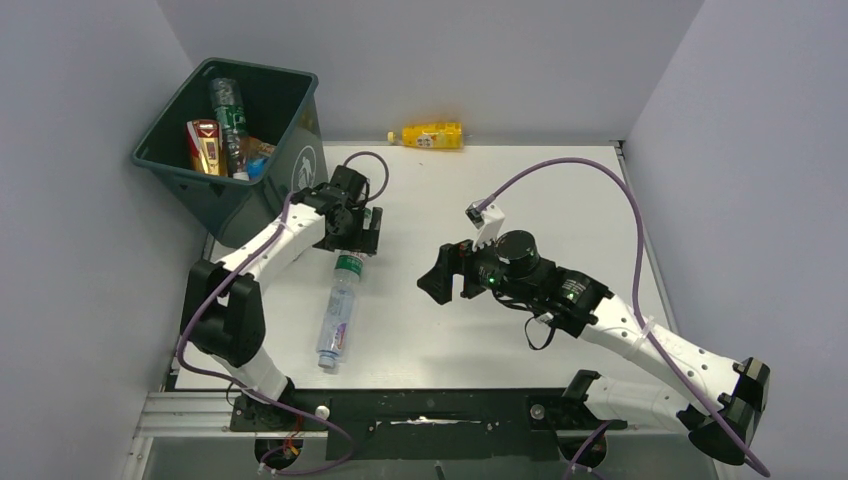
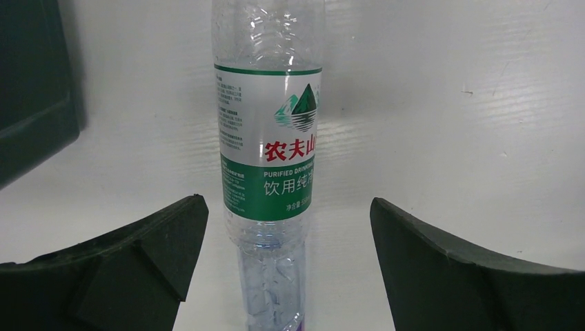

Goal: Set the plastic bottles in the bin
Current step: Pick up the plastic bottle at the center of the board.

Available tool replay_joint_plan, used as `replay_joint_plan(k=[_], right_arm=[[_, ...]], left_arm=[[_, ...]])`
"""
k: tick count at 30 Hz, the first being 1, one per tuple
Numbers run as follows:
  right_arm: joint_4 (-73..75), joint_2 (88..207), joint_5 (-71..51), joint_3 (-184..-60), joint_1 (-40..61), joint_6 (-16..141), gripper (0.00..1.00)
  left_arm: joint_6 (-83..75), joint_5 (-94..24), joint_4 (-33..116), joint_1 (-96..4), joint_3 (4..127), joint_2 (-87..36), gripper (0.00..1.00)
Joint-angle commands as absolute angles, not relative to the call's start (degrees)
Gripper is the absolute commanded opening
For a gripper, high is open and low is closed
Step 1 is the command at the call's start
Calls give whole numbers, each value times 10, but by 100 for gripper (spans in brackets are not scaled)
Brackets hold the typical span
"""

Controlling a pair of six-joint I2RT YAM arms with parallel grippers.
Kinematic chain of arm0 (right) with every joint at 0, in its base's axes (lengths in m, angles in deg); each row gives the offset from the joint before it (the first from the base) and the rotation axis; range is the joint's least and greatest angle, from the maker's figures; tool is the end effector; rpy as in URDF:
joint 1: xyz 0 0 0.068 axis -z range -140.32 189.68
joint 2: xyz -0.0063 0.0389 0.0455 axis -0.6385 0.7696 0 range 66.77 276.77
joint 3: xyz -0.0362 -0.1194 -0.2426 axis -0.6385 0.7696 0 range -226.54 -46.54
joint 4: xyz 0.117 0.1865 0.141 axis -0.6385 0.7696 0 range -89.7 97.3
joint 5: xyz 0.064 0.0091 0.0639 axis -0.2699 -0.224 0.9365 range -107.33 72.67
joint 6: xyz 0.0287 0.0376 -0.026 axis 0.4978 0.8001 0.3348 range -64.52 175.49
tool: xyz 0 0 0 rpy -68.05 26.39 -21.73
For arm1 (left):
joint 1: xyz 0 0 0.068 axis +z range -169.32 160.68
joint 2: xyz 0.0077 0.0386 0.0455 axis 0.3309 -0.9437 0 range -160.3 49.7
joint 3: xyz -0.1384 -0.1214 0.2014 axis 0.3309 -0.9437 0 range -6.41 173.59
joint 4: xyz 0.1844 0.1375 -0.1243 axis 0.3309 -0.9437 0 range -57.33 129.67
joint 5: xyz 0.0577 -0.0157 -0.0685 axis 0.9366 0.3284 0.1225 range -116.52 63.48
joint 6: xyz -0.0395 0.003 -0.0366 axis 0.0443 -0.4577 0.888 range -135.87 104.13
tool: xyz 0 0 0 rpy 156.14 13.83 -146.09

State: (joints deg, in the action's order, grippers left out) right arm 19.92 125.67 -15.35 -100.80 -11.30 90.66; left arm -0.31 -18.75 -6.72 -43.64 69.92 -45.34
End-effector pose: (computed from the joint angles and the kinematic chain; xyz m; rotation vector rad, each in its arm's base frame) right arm 0.1454 0.1816 0.3345 -0.3176 2.1143 0.9705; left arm 0.3123 -0.1359 0.2556 0.1652 2.6829 -0.0307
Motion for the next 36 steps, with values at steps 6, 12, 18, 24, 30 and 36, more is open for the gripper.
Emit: replay_joint_plan(k=[6, 12, 18, 24, 30, 36], right_arm=[[170, 1230, -161, -998, -118, 919, 98], [176, 1218, -168, -995, -121, 923, 98], [182, 1211, -172, -993, -123, 924, 98], [183, 1208, -173, -991, -122, 923, 98], [180, 1208, -172, -987, -123, 924, 98], [181, 1203, -174, -981, -122, 924, 98]], left_arm=[[15, -166, 18, -447, 661, -481, 90], [15, -152, 36, -447, 657, -518, 90], [12, -148, 42, -447, 660, -543, 86], [13, -156, 43, -447, 662, -538, 58], [14, -160, 28, -447, 674, -533, 41], [10, -170, -9, -447, 732, -501, 40]])
